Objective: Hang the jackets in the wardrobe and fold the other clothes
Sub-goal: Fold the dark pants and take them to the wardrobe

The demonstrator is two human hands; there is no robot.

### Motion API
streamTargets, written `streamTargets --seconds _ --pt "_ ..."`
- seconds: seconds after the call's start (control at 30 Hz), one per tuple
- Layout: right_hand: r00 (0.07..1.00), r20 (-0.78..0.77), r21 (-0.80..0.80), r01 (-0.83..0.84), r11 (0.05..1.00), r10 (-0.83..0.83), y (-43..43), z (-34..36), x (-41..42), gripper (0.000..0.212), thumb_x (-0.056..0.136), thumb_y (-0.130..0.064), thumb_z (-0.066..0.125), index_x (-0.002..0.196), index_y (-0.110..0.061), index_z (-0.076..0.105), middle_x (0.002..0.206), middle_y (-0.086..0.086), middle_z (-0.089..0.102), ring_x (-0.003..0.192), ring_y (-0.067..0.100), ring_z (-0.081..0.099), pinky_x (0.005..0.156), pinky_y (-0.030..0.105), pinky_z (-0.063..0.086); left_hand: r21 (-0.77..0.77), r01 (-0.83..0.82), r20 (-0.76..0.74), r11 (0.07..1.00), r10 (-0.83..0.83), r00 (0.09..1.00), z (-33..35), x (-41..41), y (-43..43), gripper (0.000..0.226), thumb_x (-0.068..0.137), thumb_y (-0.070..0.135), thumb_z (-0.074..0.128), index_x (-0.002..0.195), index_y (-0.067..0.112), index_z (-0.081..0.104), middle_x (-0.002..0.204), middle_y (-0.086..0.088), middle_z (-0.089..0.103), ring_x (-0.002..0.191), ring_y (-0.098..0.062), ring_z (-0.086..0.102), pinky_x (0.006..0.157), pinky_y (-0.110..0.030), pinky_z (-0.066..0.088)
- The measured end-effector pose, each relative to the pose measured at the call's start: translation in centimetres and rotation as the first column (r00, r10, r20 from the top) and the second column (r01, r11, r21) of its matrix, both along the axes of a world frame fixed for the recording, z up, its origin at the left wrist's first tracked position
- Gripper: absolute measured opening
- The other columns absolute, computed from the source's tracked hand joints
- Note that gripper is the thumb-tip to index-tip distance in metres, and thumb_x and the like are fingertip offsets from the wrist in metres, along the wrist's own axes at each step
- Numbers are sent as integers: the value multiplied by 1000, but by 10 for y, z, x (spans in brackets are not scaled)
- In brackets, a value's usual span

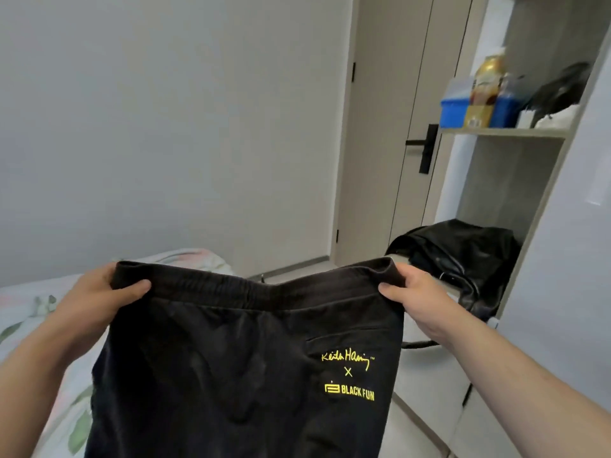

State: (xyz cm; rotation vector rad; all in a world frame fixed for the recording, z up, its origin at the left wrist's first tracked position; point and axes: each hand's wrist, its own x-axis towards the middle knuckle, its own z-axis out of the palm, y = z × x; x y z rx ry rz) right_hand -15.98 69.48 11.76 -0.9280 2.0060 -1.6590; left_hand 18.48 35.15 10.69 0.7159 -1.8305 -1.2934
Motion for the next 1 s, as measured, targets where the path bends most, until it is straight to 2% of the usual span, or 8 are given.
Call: streamTargets --seconds 0.07,0.17,0.37,0.53,0.7,0.83,0.9,1.0 --pt "999 -40 -29 14 999 -15 11 26 6 24 94 2 58 108 -14 70 105 6 75 106 26 68 96 39 53 -71 28 -13 997 -29 999 33 -2 6 23 88 -1 64 98 18 73 93 -10 76 82 -25 73 79 -42 54" --pt "996 -79 -58 33 998 -38 24 59 10 26 94 0 59 109 -18 70 107 4 74 108 25 67 103 47 48 -149 40 -31 988 -45 999 77 -6 13 22 88 -6 63 94 13 71 91 -13 74 82 -26 71 81 -44 52" --pt "989 -131 -137 45 990 -63 48 138 31 25 96 -9 58 110 -25 69 103 -1 75 107 26 66 93 48 52 -210 73 -145 975 -105 984 164 -7 37 17 91 -2 61 94 11 71 88 -9 76 76 -22 73 71 -37 52" --pt "977 -197 -216 37 976 -81 63 185 42 23 95 -10 59 112 -23 69 105 0 75 108 23 65 97 45 48 -165 104 -209 981 -138 968 209 -20 48 14 91 -4 58 95 6 68 87 -15 74 73 -24 73 68 -37 54" --pt "974 -181 -301 79 950 -138 76 212 51 23 95 -35 60 107 -19 71 97 5 76 99 25 70 85 41 55 -168 168 -248 971 -207 946 239 -38 66 18 94 -4 53 100 5 68 94 -16 75 82 -30 74 70 -37 57" --pt "980 -132 -357 92 930 -148 92 233 53 25 97 -34 57 108 -16 69 100 12 74 92 28 72 77 43 60 -191 215 -283 958 -263 922 251 -48 76 21 97 0 52 98 8 71 97 -17 75 88 -32 73 76 -40 56" --pt "986 -104 -399 77 914 -129 102 242 53 24 99 -30 55 112 -14 67 103 14 74 88 25 74 65 34 60 -148 215 -336 965 -254 907 257 -51 77 21 99 3 50 100 8 70 97 -16 75 88 -32 73 73 -39 56" --pt "1000 0 -478 7 878 -8 111 254 56 29 99 -30 53 117 -11 65 113 18 71 99 31 71 75 42 59 22 266 -481 964 -223 848 264 -62 78 21 100 5 46 106 6 66 98 -17 73 88 -31 72 71 -41 56"
